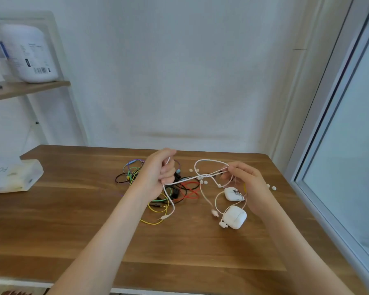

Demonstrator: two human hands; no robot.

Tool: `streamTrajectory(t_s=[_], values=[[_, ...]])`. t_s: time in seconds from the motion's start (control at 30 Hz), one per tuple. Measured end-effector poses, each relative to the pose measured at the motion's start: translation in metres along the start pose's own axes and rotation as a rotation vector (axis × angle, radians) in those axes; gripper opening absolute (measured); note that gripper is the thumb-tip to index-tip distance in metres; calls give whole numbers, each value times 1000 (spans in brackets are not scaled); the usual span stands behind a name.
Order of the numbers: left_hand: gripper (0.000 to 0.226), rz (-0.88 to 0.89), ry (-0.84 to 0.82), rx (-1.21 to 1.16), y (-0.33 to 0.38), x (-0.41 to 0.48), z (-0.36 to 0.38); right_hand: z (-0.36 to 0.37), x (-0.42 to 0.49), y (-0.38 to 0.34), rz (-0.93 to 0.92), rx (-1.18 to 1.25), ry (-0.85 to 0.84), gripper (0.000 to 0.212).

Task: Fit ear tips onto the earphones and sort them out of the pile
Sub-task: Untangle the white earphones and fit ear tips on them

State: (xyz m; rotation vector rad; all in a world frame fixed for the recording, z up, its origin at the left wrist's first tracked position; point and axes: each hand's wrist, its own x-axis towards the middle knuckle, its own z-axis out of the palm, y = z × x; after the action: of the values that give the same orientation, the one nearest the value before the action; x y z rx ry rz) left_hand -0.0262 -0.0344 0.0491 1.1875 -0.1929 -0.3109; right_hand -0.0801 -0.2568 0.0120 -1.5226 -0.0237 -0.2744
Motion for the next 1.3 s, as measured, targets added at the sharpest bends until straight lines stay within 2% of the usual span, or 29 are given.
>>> streamTrajectory(t_s=[0.1, 0.17, 0.27, 0.33, 0.47, 0.57, 0.7, 0.77, 0.87, 0.93, 1.0, 1.1, 1.23, 1.3], values=[[25, -44, -36, 387, -3, -1, 1, -4, 0, -3, 36, 110, 11, 24], [17, -104, -155, 641, 0, -7, 4, -6, 3, -4, 61, 153, 26, 22], [23, -134, -352, 1039, 2, -16, 12, -8, 5, -5, 105, 186, 7, 21], [23, -74, -393, 1105, 0, -17, 16, -7, 4, -6, 116, 139, -16, 20], [23, 35, -262, 885, -3, -12, 16, -2, 3, -5, 130, -160, 12, 25], [26, 128, -179, 799, -1, -10, 15, -2, 5, -5, 169, -152, 64, 37], [30, 175, -183, 589, -3, -7, 9, -4, 6, -9, 245, 138, 37, 44], [25, 175, -231, 295, -6, -7, 10, -2, 5, -9, 232, 342, -18, 45], [32, 132, -224, -198, -4, -8, 9, 0, 5, -9, 163, 651, -43, 34], [31, 103, -144, -336, -1, -6, 5, -2, 7, -8, 154, 723, -32, 35], [37, 64, -73, -206, -1, -3, 0, -3, 8, -5, 169, 633, -67, 37], [40, 56, -43, 157, -7, -1, -5, 2, 7, -4, 179, 440, -151, 41], [12, -15, -208, 688, -7, -5, -5, 12, 7, -9, 144, 145, -141, 29], [26, -85, -302, 873, -7, -8, -1, 18, 7, -11, 139, 111, -173, 31]])
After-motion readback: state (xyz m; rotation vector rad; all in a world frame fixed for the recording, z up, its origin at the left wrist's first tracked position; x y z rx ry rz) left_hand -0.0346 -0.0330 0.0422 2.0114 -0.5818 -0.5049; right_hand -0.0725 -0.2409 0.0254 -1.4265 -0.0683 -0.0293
